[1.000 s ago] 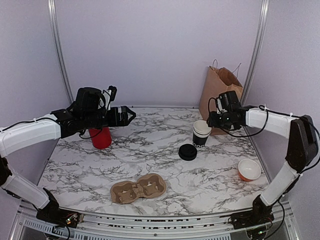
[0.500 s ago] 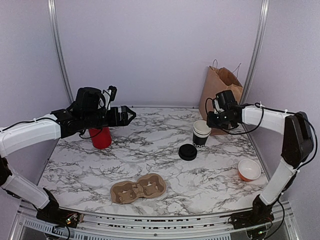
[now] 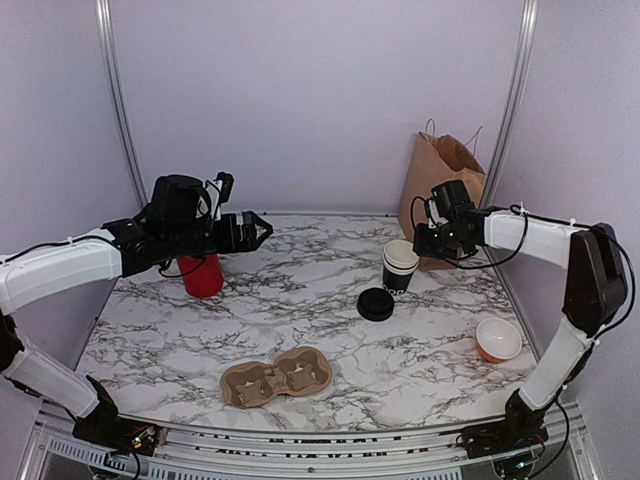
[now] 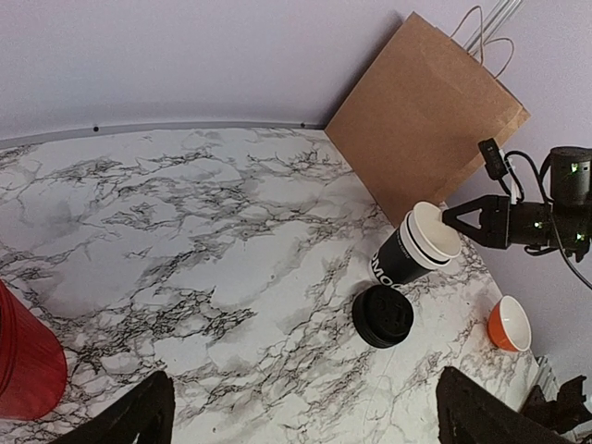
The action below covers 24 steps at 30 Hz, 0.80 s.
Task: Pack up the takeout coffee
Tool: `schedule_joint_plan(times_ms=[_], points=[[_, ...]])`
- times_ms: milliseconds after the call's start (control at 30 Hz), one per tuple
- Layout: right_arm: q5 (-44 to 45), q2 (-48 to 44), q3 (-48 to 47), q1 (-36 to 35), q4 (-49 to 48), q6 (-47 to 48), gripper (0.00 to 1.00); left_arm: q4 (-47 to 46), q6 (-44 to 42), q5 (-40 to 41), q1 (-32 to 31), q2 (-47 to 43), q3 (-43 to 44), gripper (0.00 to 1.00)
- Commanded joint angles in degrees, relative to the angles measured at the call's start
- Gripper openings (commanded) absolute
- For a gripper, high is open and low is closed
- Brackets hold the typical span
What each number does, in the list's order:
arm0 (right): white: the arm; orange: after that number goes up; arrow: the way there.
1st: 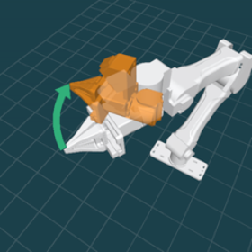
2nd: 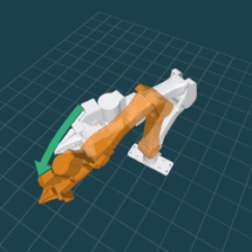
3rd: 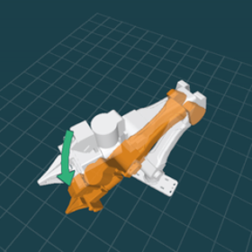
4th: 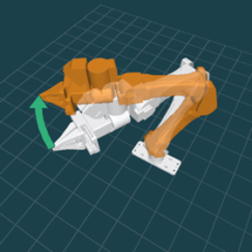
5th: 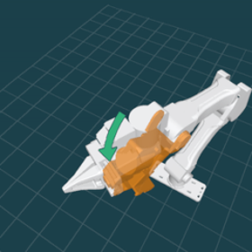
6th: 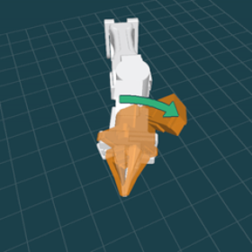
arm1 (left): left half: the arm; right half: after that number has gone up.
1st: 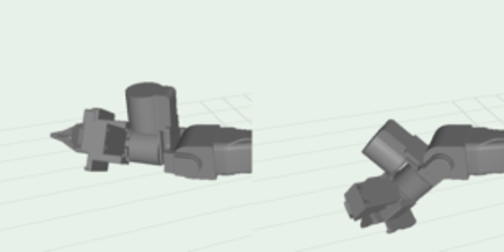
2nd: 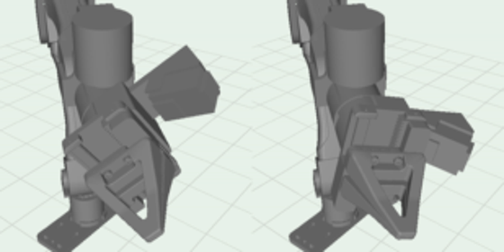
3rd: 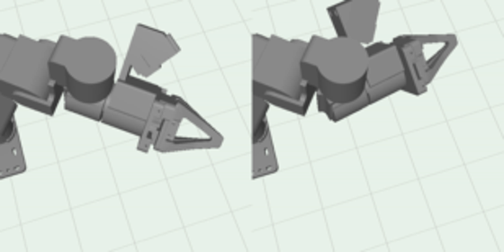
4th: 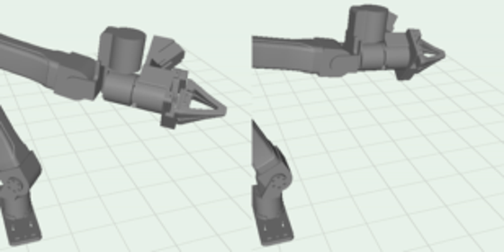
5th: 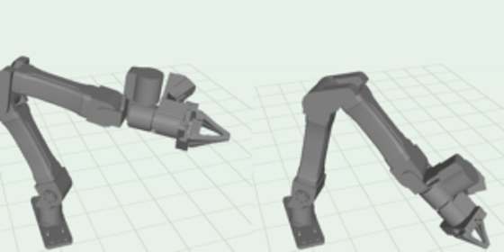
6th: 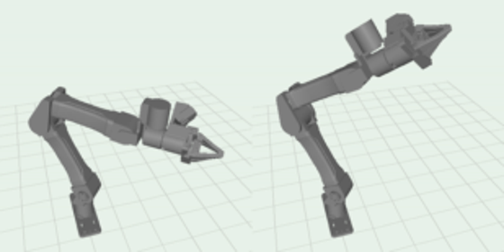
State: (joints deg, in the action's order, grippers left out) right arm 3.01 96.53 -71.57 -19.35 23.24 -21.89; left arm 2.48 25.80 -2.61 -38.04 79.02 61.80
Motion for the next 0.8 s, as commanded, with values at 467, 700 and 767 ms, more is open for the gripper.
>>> schedule_joint_plan(times_ms=[467, 700, 767], points=[[-3.01, 0.49, -3.19, 0.28, 0.72, -0.70, 0.04, -2.65, 0.83, -0.94, 0.14, -1.22, -1.51, 0.99], [-3.14, -0.45, -4.75, 0.26, 1.90, -1.04, 0.00, -2.68, 0.98, -0.94, 0.16, -1.32, -1.51, 0.99], [-3.40, -0.72, -4.98, 0.28, 1.98, -1.12, 0.00, -2.72, 0.96, -1.12, 0.16, -1.20, -1.51, 0.99]])
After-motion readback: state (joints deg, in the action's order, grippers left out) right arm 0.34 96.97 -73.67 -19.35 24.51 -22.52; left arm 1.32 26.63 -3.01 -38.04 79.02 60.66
